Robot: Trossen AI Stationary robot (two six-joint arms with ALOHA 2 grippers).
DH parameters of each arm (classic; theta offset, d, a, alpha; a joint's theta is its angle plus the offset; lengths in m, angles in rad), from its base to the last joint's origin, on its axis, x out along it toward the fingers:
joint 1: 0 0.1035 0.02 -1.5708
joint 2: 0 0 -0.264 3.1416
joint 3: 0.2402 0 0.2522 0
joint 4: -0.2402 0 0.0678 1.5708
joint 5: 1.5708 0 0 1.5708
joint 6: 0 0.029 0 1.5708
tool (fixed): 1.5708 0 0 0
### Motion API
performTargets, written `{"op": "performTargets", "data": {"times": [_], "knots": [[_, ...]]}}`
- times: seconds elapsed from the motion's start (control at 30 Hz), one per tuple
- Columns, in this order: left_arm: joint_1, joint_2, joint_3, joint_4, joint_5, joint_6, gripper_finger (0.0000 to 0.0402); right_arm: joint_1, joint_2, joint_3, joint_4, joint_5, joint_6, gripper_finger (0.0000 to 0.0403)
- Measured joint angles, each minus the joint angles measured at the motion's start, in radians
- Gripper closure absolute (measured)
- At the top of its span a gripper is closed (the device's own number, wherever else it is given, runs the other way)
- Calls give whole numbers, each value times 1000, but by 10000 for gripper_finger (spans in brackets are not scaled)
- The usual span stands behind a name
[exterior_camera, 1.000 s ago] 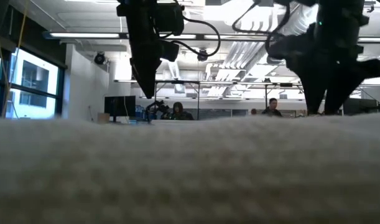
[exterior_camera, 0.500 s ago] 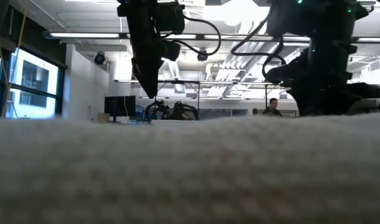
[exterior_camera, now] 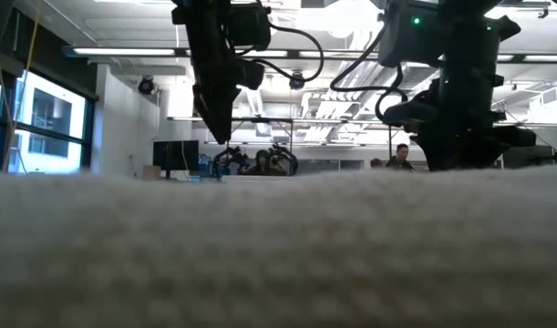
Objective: Pick and placing Produce into tupperware
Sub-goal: Put the pink apricot into the transparent bin
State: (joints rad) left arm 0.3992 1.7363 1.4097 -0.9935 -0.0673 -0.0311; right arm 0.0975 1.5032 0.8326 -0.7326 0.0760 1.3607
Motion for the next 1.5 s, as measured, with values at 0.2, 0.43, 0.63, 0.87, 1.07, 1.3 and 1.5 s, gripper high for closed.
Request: {"op": "performTargets", "data": {"times": [0.2, 0.43, 0.63, 0.87, 1.07, 1.3, 1.5], "knots": [[0, 0, 0, 1, 0, 0, 119, 14, 0, 0, -1, -12, 20, 276], [0, 0, 0, 6, 0, 1, 119, 14, 27, 0, 11, -14, 30, 276], [0, 0, 0, 6, 0, 1, 119, 14, 89, 0, 74, -33, 27, 276], [0, 0, 0, 5, 0, 2, 119, 14, 97, 0, 84, -39, 27, 281], [0, 0, 0, 5, -2, 2, 119, 14, 94, 0, 85, -43, 26, 341], [0, -36, -1, -20, -42, 1, 119, 8, 75, 80, 68, -9, -31, 389], [1, -145, -1, -39, -76, -30, 119, -35, 50, 238, -73, 81, -148, 396]]}}
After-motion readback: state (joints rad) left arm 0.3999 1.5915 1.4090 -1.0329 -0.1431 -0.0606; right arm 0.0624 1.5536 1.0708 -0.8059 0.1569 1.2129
